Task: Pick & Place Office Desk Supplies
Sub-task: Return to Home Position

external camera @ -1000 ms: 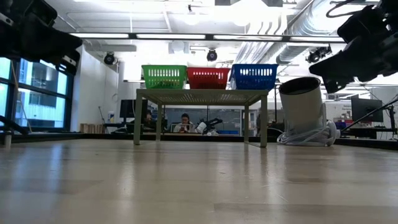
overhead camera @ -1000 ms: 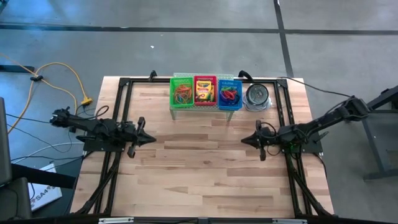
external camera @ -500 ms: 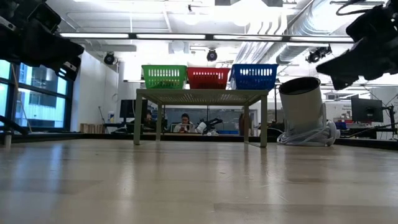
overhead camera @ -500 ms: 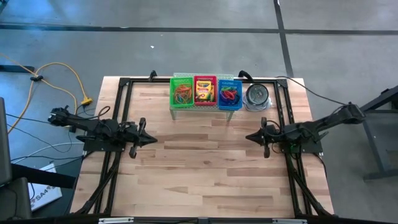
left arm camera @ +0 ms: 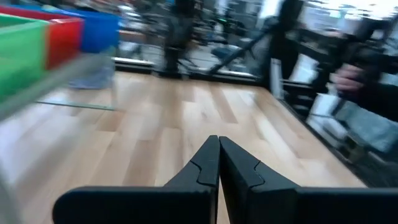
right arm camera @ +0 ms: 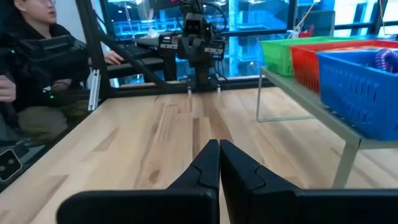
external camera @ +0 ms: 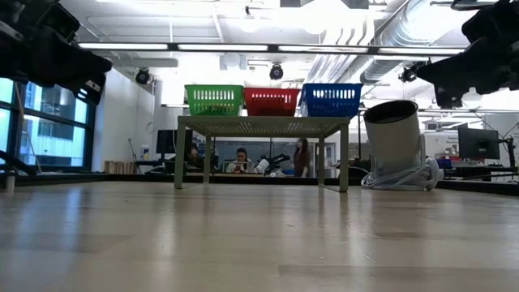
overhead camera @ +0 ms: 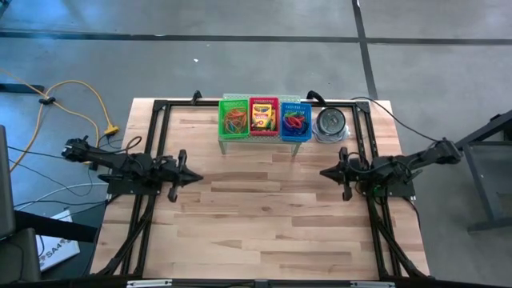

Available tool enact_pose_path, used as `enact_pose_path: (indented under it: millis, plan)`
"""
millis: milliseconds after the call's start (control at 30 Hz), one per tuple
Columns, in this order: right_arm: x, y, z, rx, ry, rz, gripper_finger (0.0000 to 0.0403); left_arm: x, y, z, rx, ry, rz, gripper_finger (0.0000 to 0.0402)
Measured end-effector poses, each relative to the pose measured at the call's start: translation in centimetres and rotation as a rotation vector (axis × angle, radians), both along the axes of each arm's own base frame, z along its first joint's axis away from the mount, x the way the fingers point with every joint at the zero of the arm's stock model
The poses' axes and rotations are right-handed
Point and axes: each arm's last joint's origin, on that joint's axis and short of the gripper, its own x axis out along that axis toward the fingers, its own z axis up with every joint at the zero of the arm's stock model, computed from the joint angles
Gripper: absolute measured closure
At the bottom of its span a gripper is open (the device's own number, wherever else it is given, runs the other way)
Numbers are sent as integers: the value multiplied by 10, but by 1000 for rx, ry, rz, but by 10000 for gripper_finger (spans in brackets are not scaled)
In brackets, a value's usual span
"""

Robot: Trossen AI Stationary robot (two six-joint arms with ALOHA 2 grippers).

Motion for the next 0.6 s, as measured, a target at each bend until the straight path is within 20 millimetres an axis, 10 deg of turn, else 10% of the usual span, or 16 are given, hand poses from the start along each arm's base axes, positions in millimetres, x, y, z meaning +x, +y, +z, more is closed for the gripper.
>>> enact_pose_path:
  millis: [600]
  plan:
    - [1,-5,0,2,0,-58,401,1,6,0,-26,3,208,401]
